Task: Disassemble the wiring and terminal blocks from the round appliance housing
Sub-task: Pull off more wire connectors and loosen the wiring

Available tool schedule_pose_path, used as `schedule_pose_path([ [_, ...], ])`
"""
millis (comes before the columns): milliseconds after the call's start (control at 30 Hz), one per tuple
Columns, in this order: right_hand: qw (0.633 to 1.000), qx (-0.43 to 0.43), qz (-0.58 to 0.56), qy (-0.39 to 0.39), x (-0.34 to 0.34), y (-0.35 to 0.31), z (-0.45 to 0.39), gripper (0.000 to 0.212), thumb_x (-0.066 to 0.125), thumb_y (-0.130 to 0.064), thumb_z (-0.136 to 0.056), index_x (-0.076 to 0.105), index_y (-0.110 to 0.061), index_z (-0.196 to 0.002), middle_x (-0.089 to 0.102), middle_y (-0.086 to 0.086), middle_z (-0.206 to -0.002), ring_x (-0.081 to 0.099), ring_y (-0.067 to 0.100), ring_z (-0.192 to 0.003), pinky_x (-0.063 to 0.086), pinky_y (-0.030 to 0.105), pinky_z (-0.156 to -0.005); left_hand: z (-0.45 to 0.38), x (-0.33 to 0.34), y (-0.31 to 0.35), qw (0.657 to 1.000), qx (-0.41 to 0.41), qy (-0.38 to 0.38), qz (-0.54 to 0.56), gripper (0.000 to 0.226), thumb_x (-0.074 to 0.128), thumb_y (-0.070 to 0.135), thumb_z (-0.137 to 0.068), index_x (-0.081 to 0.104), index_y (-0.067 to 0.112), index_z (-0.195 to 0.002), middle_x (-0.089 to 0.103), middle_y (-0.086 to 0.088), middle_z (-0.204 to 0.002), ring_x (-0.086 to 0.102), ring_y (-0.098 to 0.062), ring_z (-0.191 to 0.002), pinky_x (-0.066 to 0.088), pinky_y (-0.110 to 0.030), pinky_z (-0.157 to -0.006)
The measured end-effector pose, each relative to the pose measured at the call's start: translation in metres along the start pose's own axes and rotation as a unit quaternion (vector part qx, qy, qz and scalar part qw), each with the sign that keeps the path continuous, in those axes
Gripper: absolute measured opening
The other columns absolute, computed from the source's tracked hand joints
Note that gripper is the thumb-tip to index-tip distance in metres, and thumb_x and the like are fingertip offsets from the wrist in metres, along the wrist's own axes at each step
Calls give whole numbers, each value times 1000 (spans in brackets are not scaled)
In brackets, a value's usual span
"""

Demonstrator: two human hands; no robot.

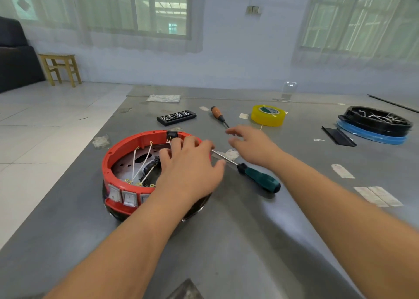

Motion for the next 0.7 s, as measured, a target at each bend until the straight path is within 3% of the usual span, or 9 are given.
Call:
schedule_pose_path([
  [133, 991, -2, -132, 8, 23, -37, 45, 41, 49, -36, -105, 56, -18, -141, 62, -2, -138, 56, 12, -124, 37, 20, -95, 8, -33, -4, 969, 35, 139, 203, 23, 62, 27, -97, 72, 28, -118, 68, 4, -124, 58, -20, -119, 45, -40, -104],
  [200, 984, 12, -179, 5, 36, -49, 60, 46, 46, -48, -104, 54, -21, -141, 63, -8, -129, 56, 8, -117, 41, 22, -90, 19, -48, -13, 943, 56, 182, 273, 20, 63, 18, -97, 73, 27, -111, 70, 12, -110, 62, -1, -99, 48, -19, -90],
  [267, 978, 13, -209, 0, 50, -57, 72, 48, 43, -53, -103, 52, -25, -141, 62, -10, -128, 58, 8, -119, 45, 26, -94, 32, -59, -26, 939, 57, 193, 279, 19, 61, 18, -99, 72, 31, -109, 68, 20, -103, 60, 6, -91, 43, -8, -78],
  [300, 976, 15, -216, 2, 56, -59, 76, 50, 42, -55, -103, 50, -27, -143, 61, -8, -133, 57, 11, -124, 46, 30, -101, 40, -63, -35, 942, 55, 200, 263, 19, 61, 18, -99, 71, 32, -108, 67, 22, -102, 60, 5, -93, 45, -10, -81],
  [367, 974, 37, -223, 19, 65, -58, 84, 61, 38, -62, -101, 41, -26, -151, 53, -5, -148, 49, 15, -137, 40, 39, -114, 56, -66, -56, 953, 42, 230, 195, 18, 62, 17, -98, 72, 29, -105, 68, 17, -106, 59, -3, -106, 48, -31, -97],
  [433, 971, 66, -226, 39, 72, -54, 89, 72, 34, -70, -98, 40, -24, -153, 52, -3, -150, 47, 17, -139, 39, 41, -115, 72, -63, -78, 959, -4, 252, 129, 17, 65, 20, -97, 71, 29, -110, 66, 9, -120, 52, -17, -125, 38, -48, -109],
  [500, 970, 71, -224, 53, 77, -50, 89, 65, 32, -71, -97, 55, -26, -137, 63, -6, -130, 57, 14, -124, 46, 32, -99, 85, -54, -100, 956, -91, 240, 144, 32, 65, 33, -97, 62, 32, -129, 50, 3, -145, 35, -24, -143, 26, -55, -117],
  [567, 969, 69, -232, 57, 79, -48, 87, 55, 32, -72, -96, 62, -31, -118, 66, -14, -109, 60, 6, -105, 43, 23, -80, 90, -41, -114, 934, -186, 215, 217, 53, 63, 46, -96, 47, 34, -145, 36, -1, -158, 27, -30, -150, 21, -58, -120],
  [700, 966, 58, -242, 65, 76, -47, 87, 47, 34, -72, -95, 67, -39, -103, 69, -20, -92, 59, -10, -88, 39, 15, -70, 86, -23, -118, 886, -211, 188, 368, 66, 60, 46, -101, 31, 28, -157, 45, -1, -155, 43, -30, -144, 34, -57, -120],
])
Point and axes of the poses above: each hand's wrist, its own z-axis away from the middle knuckle, its own x-axis out of the palm, y = z × x, the point moved 5 cm from there along -z, towards the middle knuckle
